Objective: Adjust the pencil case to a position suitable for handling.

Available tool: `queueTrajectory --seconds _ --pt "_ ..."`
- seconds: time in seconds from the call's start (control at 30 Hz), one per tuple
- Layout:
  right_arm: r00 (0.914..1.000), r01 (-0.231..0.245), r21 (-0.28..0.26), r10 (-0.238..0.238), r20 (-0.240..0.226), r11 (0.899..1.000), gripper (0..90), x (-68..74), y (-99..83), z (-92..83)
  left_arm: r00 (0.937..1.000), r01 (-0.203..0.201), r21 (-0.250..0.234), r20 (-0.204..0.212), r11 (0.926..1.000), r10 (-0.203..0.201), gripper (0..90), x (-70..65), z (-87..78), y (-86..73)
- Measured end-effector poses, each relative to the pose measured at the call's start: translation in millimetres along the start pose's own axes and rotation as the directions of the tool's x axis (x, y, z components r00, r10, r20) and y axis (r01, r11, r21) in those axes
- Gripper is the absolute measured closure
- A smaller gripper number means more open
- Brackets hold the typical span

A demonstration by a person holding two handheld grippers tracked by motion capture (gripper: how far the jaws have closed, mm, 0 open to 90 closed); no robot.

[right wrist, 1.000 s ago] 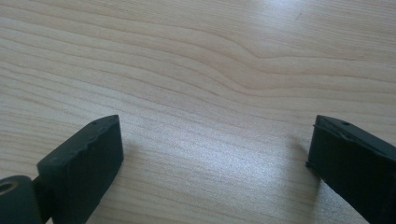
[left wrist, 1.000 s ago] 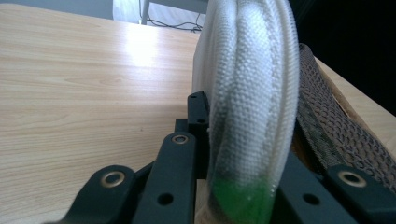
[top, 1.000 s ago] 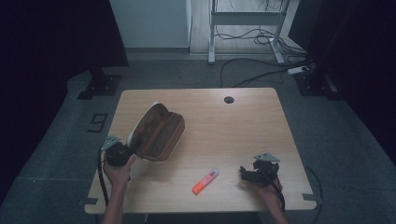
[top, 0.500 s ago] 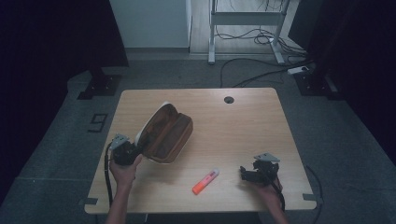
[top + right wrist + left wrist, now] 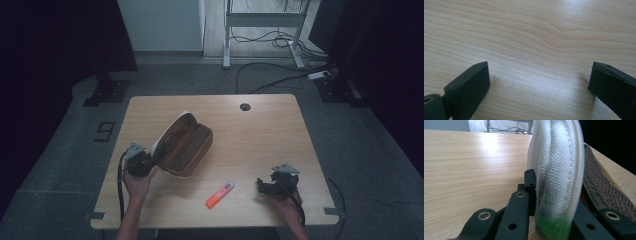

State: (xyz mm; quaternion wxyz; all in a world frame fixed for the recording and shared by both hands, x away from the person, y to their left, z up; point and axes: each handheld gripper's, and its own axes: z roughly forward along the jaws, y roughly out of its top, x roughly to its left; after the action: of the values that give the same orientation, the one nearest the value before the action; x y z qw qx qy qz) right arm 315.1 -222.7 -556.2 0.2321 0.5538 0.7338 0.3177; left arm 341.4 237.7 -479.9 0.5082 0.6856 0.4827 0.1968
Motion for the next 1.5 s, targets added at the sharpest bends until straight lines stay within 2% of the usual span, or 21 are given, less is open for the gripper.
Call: queueTrajectory --seconds 0.37,0.63,0.83,1.07,1.23,1.3,1.4,1.43,1.5 --pt "1.0 0.001 0.001 -0.001 0.001 1.0 3.0 0.0 0.0 -0.1 0.9998 -0.016 0.021 0.008 0.9997 0.016 84.5 -6.4 8.2 -1.2" --pt "1.0 0.0 0.001 0.0 0.001 1.0 3.0 0.0 0.0 -0.1 0.999 -0.042 0.05 0.016 0.9979 0.041 84.3 -13.6 20.2 -1.4" --pt "1.0 0.0 0.001 0.0 0.001 1.0 3.0 0.0 0.0 -0.1 0.9978 -0.063 0.071 0.023 0.9955 0.062 84.3 -17.9 32.6 -2.2" --pt "1.0 0.0 0.0 0.0 0.0 1.0 3.0 0.0 0.0 0.0 0.9964 -0.083 0.122 0.026 0.9891 0.08 84.1 -18.4 53.9 -8.1" --pt "1.0 0.001 0.001 -0.001 0.001 1.0 3.0 0.0 0.0 -0.1 0.9973 -0.071 0.115 0.026 0.9908 0.069 83.5 -16.2 59.0 -12.2" --pt "1.0 0.001 0.001 -0.001 0.001 1.0 3.0 0.0 0.0 -0.1 0.9973 -0.071 0.109 0.023 0.9915 0.069 81.4 -14.9 59.7 -14.1" --pt "1.0 0.001 0.001 -0.001 0.001 1.0 3.0 0.0 0.0 -0.1 0.9932 -0.116 0.125 0.004 0.9854 0.117 74.5 -16.3 60.4 -16.3" --pt "1.0 0.001 0.001 -0.001 0.001 1.0 3.0 0.0 0.0 -0.1 0.9932 -0.116 0.125 0.004 0.9854 0.117 72.6 -16.3 60.4 -16.3" --pt "1.0 0.0 0.001 0.0 0.001 1.0 3.0 0.0 0.0 -0.1 0.9953 -0.096 0.094 0.004 0.9909 0.096 65.7 -15.8 57.0 -16.3"
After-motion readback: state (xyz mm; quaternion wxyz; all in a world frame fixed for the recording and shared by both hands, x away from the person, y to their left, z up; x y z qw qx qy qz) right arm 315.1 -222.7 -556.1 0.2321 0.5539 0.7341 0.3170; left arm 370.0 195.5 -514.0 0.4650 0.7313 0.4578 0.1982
